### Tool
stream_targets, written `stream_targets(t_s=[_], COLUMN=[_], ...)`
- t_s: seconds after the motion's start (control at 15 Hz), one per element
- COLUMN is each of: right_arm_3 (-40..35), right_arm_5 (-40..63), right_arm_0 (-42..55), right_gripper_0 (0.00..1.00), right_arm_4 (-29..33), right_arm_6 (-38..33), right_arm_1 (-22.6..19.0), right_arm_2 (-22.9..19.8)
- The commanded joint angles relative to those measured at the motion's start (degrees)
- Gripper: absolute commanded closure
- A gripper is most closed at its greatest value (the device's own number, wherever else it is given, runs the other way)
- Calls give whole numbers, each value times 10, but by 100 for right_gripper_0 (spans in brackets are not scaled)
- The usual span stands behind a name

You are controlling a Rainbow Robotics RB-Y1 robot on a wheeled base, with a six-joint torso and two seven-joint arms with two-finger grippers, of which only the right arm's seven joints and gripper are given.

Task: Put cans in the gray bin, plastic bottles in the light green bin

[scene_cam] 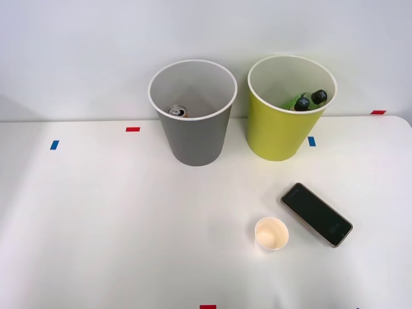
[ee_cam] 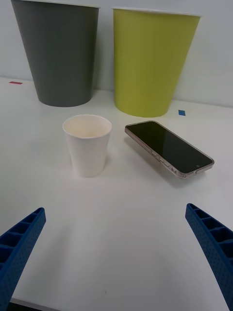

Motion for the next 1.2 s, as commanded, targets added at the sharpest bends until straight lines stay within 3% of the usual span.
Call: stream_targets(t_s=[0.07, 1.2], right_arm_3=[0, 0], right_arm_5=[0, 0], right_arm_0=[0, 0], right_gripper_0=[0, 0], right_arm_4=[0, 0], right_arm_6=[0, 0], right_arm_1=[0, 0], right_arm_2=[0, 0])
